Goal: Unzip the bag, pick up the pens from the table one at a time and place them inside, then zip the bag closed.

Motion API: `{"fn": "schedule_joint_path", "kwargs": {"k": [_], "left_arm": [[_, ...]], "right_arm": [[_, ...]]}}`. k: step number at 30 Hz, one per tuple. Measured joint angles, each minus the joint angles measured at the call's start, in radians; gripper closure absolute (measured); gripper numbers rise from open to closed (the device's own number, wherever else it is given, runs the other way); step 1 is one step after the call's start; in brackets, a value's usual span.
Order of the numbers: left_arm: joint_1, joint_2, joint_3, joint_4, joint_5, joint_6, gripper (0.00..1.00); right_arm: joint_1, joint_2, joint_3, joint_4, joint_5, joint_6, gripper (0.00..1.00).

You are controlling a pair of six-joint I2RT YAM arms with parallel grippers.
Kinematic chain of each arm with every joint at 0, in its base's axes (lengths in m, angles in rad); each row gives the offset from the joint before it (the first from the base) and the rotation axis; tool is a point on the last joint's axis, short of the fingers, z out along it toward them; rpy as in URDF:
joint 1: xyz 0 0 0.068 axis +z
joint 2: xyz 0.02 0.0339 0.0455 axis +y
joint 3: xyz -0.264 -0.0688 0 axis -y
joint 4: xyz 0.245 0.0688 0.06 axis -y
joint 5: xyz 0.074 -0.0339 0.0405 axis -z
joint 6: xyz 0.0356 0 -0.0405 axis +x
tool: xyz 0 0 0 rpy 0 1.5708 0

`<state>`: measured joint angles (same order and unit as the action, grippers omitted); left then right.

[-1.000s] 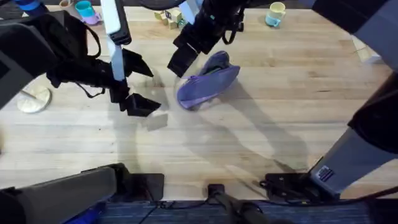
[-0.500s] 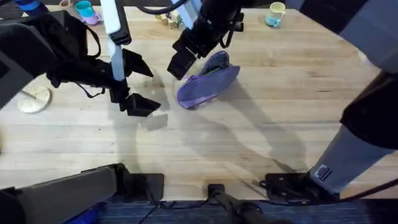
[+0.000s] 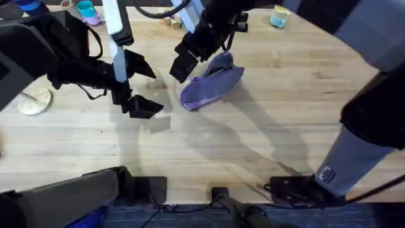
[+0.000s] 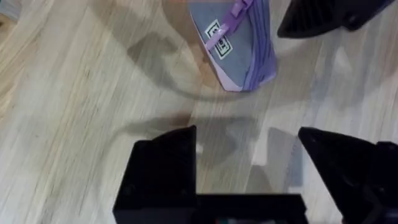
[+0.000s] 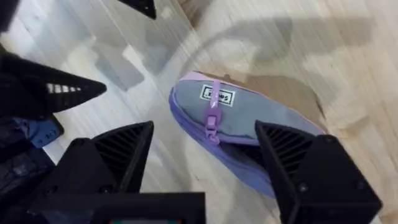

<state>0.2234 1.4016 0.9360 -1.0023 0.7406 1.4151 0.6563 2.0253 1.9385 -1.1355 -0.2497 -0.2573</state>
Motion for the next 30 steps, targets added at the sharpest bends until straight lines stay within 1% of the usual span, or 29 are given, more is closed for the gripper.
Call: {"fn": "schedule_joint_path", "kwargs": {"k": [7,11,13,20,23,24,28,29,30], "left_arm": [[0.000,0.000,0.000,0.000,0.000,0.000,0.008],[0.000,0.000,0.000,0.000,0.000,0.000,0.008],[0.000,0.000,0.000,0.000,0.000,0.000,0.008],[0.000,0.000,0.000,0.000,0.000,0.000,0.008],[0.000,0.000,0.000,0.000,0.000,0.000,0.008],[0.000,0.000,0.000,0.000,0.000,0.000,0.008],[0.000,0.000,0.000,0.000,0.000,0.000,0.008],[0.000,0.000,0.000,0.000,0.000,0.000,0.008],[0.000,0.000,0.000,0.000,0.000,0.000,0.008]], "right_arm": [[0.000,0.085,0.000,-0.003,-0.002,0.000,0.005],[0.000,0.103,0.000,-0.012,-0.002,0.000,0.006],[0.000,0.103,0.000,-0.015,-0.002,0.000,0.034],[0.000,0.104,0.000,-0.033,-0.006,0.001,0.352],[0.002,0.104,0.000,-0.033,-0.011,0.003,0.452],[0.005,0.104,0.000,-0.033,-0.017,0.003,0.557],[0.005,0.104,0.000,-0.035,-0.027,0.004,0.702],[0.006,0.104,0.000,-0.036,-0.029,0.004,0.796],[0.006,0.104,0.000,-0.036,-0.029,0.003,0.828]]}}
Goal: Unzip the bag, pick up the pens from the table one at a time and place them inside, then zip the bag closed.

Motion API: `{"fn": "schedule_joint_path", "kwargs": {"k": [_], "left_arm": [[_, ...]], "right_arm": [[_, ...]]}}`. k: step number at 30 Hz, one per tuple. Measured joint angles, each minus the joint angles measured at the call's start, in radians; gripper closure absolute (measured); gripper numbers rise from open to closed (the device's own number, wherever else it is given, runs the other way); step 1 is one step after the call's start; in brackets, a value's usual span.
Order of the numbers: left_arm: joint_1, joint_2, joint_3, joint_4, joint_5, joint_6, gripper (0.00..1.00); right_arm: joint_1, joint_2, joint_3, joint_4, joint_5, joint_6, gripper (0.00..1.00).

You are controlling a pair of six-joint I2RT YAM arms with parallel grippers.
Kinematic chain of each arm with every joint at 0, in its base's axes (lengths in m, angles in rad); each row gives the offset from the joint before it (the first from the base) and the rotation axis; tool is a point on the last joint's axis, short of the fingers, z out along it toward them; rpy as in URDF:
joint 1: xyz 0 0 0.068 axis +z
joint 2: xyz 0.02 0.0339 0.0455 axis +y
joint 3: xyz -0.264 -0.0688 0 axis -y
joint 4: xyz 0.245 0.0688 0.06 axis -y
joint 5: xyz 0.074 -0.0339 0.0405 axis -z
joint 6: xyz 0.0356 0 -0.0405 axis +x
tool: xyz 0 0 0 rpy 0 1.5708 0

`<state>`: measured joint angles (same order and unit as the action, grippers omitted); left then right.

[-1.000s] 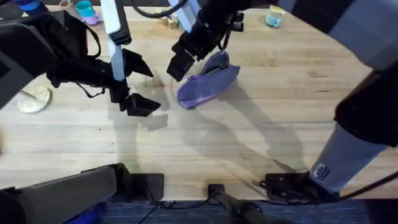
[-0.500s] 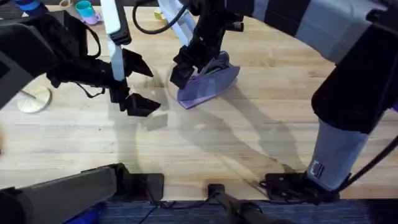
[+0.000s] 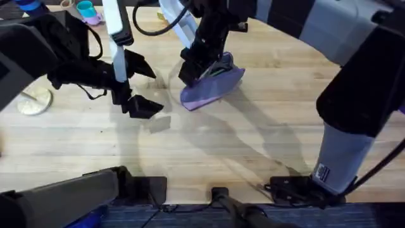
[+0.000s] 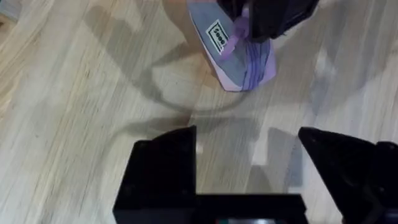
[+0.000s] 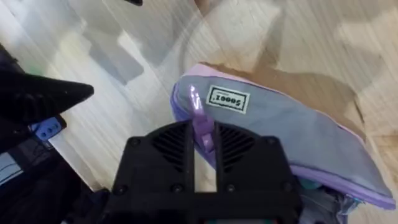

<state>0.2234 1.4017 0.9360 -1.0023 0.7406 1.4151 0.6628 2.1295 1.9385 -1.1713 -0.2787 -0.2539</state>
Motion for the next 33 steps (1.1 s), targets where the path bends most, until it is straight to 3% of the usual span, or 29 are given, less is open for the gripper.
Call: {"fn": "schedule_joint_path", "kwargs": {"k": [5,24,33], "left_arm": [[0.000,0.000,0.000,0.000,0.000,0.000,0.008],[0.000,0.000,0.000,0.000,0.002,0.000,0.008],[0.000,0.000,0.000,0.004,0.123,0.000,0.008]], "right_arm": [[0.000,0.000,0.000,0.000,0.000,0.000,0.964],[0.000,0.000,0.021,-0.004,0.001,0.000,0.970],[-0.007,-0.003,0.097,-0.013,0.022,0.000,0.970]]}}
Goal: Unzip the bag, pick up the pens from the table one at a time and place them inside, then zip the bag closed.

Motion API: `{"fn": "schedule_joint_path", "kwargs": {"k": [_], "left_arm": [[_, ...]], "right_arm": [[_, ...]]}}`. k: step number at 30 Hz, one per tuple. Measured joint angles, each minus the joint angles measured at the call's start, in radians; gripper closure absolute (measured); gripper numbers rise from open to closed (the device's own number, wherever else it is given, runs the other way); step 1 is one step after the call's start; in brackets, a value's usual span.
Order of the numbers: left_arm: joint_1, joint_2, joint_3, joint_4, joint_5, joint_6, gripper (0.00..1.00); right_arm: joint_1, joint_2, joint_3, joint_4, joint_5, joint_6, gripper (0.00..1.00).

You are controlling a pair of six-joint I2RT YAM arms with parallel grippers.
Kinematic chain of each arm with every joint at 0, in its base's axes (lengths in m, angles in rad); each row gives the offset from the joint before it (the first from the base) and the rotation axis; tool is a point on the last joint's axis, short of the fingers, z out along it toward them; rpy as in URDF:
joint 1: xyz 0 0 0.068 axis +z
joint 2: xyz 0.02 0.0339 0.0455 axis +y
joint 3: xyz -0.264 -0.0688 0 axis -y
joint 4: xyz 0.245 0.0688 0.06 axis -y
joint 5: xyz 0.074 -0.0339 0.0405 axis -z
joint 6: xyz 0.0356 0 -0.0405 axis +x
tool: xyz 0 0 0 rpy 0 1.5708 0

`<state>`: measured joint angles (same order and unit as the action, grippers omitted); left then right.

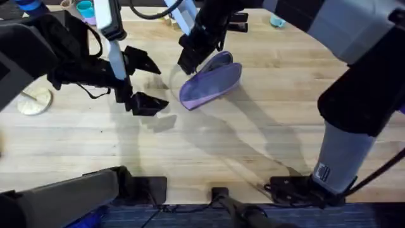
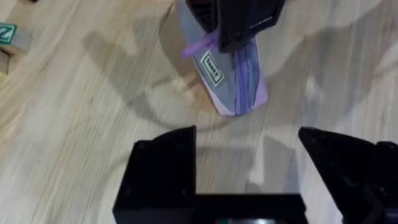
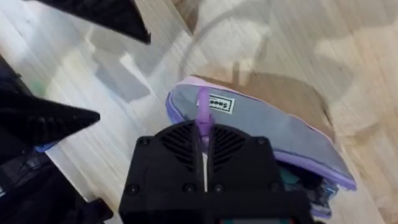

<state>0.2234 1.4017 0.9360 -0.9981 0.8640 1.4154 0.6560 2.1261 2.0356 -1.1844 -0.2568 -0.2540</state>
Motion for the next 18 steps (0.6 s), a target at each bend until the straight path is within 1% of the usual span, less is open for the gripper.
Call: {"fn": "schedule_joint_path", "kwargs": {"k": [4,10,14,18], "left_arm": [[0.000,0.000,0.000,0.000,0.049,0.000,0.008],[0.000,0.013,0.000,0.001,0.091,0.000,0.008],[0.000,0.095,0.000,0.007,0.146,0.018,0.008],[0.000,0.210,0.000,0.008,0.236,0.083,0.005]], "right_arm": [[0.000,-0.001,0.013,-0.001,0.003,0.000,0.970],[0.000,-0.001,0.013,-0.004,0.006,0.000,0.970],[0.000,-0.001,0.013,-0.005,0.006,0.000,0.970],[0.000,-0.001,0.013,-0.006,0.006,0.000,0.970]]}}
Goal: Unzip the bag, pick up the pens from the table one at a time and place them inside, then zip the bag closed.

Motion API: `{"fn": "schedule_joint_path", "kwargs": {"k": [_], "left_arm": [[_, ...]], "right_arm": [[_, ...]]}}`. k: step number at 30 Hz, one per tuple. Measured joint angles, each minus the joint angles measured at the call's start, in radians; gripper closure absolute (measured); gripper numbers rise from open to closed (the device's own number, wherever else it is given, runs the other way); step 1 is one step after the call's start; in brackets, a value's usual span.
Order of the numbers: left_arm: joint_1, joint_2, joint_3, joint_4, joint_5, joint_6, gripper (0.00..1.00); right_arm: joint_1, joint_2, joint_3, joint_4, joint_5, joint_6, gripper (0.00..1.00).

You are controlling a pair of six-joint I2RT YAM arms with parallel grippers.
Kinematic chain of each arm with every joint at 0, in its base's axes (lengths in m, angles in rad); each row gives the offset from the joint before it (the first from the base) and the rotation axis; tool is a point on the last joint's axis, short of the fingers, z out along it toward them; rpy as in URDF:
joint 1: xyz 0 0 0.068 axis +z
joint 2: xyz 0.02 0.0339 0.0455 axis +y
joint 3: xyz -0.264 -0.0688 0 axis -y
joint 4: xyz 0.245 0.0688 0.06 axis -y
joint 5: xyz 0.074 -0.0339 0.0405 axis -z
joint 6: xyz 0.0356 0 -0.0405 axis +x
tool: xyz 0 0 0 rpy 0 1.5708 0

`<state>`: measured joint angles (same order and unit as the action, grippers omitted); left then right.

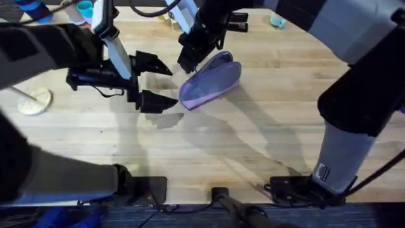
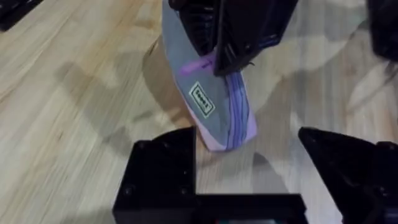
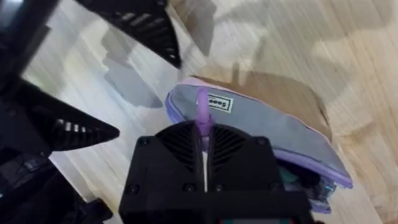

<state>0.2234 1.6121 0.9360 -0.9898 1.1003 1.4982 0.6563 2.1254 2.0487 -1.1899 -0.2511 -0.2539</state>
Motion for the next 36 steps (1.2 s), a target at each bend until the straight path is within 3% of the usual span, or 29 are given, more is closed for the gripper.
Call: {"fn": "schedule_joint_path", "kwargs": {"k": [4,9,15,17,21,27,29,36], "left_arm": [[0.000,0.093,0.000,0.007,0.093,0.071,0.005],[-0.012,0.160,0.000,0.037,0.142,0.105,0.006],[-0.084,0.200,0.000,0.137,0.151,0.119,0.006],[-0.109,0.205,0.000,0.165,0.154,0.119,0.051],[-0.140,0.206,0.000,0.196,0.157,0.118,0.275],[-0.144,0.207,0.000,0.207,0.155,0.119,0.807],[-0.144,0.206,0.000,0.212,0.153,0.119,0.928],[-0.144,0.206,0.000,0.213,0.154,0.119,0.955]], "right_arm": [[0.000,0.000,0.000,-0.004,0.000,0.000,0.970],[-0.004,0.000,0.000,-0.005,0.000,0.000,0.969],[-0.007,0.000,0.000,-0.005,0.000,0.000,0.969],[-0.007,0.000,0.000,-0.006,0.000,0.000,0.969],[-0.007,0.000,0.000,-0.008,0.000,0.000,0.969],[-0.007,0.000,0.000,-0.014,0.000,0.000,0.969],[-0.009,0.000,0.000,-0.018,0.000,0.000,0.969],[-0.054,0.000,0.000,-0.024,0.022,0.000,0.968]]}}
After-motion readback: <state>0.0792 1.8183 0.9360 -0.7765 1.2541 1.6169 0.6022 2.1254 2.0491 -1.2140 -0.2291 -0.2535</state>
